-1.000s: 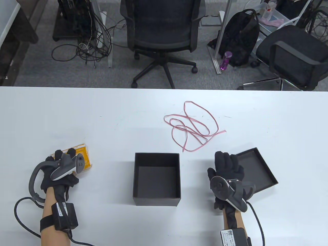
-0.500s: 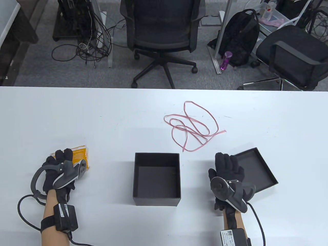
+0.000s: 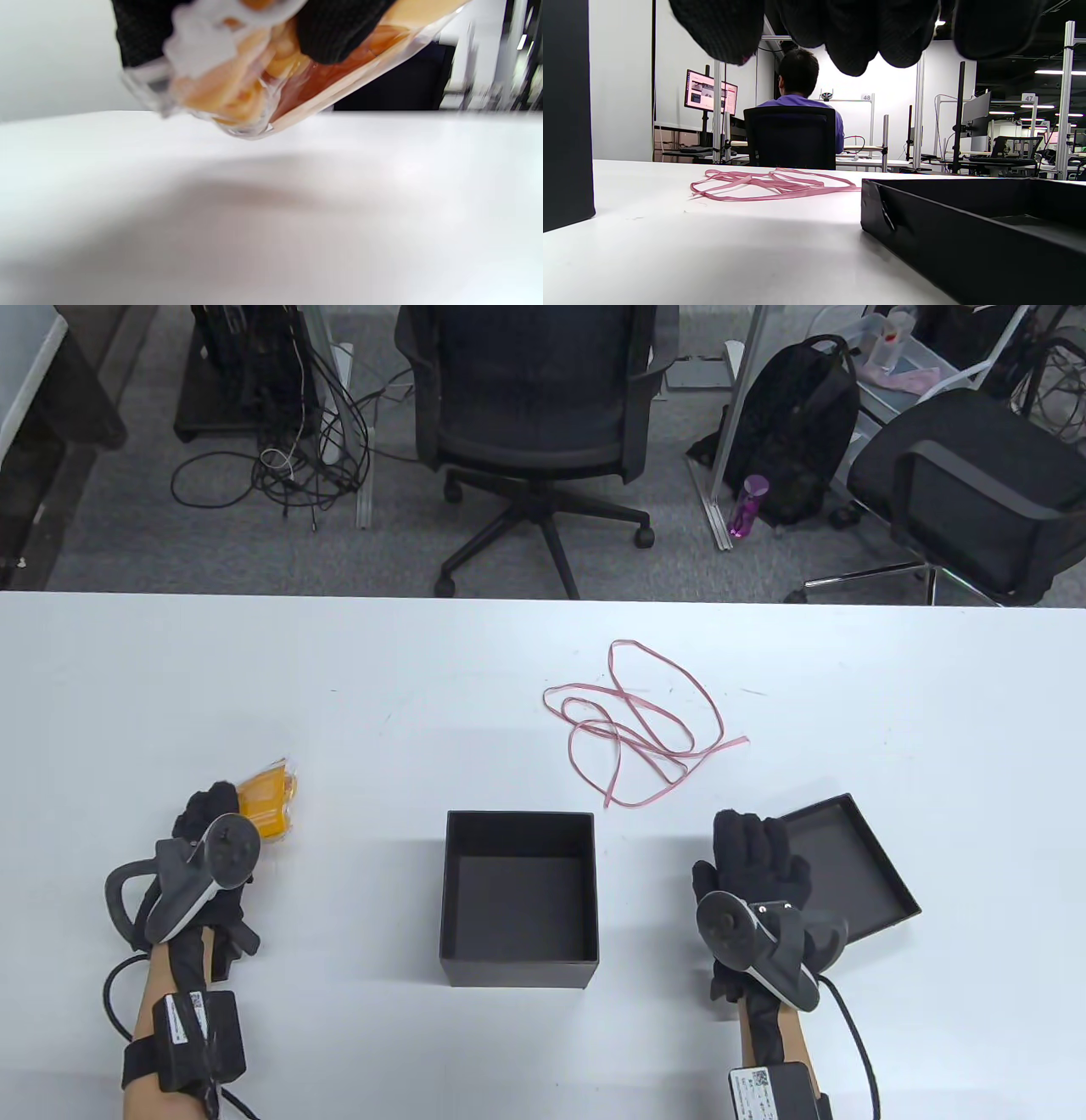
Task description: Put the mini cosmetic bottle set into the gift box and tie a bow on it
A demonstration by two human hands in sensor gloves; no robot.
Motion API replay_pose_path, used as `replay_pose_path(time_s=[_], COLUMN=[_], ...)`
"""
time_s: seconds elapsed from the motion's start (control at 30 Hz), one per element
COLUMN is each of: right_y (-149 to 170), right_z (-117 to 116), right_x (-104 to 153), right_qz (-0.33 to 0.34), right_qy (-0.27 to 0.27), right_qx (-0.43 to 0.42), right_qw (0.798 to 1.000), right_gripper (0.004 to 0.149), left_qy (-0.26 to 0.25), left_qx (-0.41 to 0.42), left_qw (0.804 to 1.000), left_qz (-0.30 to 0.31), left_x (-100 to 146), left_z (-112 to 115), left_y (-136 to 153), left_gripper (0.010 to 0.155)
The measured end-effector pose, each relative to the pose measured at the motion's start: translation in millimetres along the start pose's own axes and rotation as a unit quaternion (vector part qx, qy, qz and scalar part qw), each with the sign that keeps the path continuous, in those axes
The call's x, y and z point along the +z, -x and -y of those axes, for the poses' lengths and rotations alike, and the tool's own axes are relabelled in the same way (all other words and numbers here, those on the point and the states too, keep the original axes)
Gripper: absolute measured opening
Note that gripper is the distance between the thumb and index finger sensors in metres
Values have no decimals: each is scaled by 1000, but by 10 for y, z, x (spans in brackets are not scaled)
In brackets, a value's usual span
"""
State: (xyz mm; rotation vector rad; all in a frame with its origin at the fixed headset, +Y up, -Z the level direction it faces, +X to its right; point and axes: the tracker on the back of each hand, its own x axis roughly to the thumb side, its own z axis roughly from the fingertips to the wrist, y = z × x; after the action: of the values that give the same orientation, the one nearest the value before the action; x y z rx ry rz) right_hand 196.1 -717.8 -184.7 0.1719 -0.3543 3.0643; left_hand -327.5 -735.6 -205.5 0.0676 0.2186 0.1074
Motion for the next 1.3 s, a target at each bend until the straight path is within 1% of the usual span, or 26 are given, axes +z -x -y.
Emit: replay_pose_path(time_s=[0.07,0.13,0.2,0.23,0.27,0.33,0.4,0.47,0.53,0.6,0.67,0.7,0.77,0.83,0.87,0.9,0.93,0.97,1.03,1.07,1.23,1.3], right_y=[0,-5,-12,-14,-14,-9,-9,-13,-18,-17,-13,-13,-16,-23,-27,-26,-28,-27,-26,-26,-41,-52], right_z=[0,-3,-2,-2,0,-4,-13,-20,-23,-23,-27,-30,-33,-36,-38,-40,-42,-44,-49,-51,-63,-66], right_x=[-2,-1,-1,-1,0,-1,-2,-3,-4,-5,-5,-4,-4,-3,-2,-3,-3,-4,-3,-2,0,1], right_qz=[0,1,3,5,5,4,4,5,6,6,5,5,5,7,8,8,8,8,8,8,11,13], right_qy=[0,0,0,1,2,2,2,1,0,-1,-1,-3,-4,-6,-6,-6,-7,-7,-9,-9,-13,-14], right_qx=[-1,0,-2,-3,-5,-8,-12,-14,-13,-13,-16,-17,-17,-16,-17,-17,-18,-18,-20,-22,-25,-25], right_qw=[1000,1000,1000,1000,1000,1000,1000,1000,1000,1000,1000,1000,1000,1000,1000,1000,1000,1000,1000,1000,1000,1000], right_gripper=[67,67,67,67,67,67,67,67,67,67,67,67,67,67,67,67,67,67,67,67,67,67], left_qy=[-29,-55,-82,-87,-90,-79,-67,-47,6,43,92,129,168,197,229,243,271,283,284,289,309,323], left_qx=[81,150,231,280,317,367,398,402,392,362,313,272,198,124,86,75,51,37,-5,-16,-59,-51], left_qw=[996,986,968,953,939,918,900,894,895,901,911,917,929,940,940,938,934,932,938,937,935,933], left_qz=[19,40,62,79,93,129,165,191,212,235,253,263,263,248,239,235,226,221,201,196,164,153], left_x=[29,69,134,175,214,286,371,458,552,631,693,720,745,750,748,744,732,724,699,693,615,580], left_z=[-138,-271,-418,-496,-566,-701,-839,-965,-1073,-1151,-1199,-1209,-1185,-1136,-1089,-1065,-1006,-974,-882,-855,-640,-561], left_y=[-161,-328,-510,-601,-682,-828,-981,-1125,-1282,-1435,-1592,-1697,-1884,-2044,-2139,-2180,-2259,-2298,-2409,-2440,-2584,-2596], left_gripper=[67,66,66,65,65,64,63,63,62,62,61,61,61,61,61,61,61,61,61,61,62,62])
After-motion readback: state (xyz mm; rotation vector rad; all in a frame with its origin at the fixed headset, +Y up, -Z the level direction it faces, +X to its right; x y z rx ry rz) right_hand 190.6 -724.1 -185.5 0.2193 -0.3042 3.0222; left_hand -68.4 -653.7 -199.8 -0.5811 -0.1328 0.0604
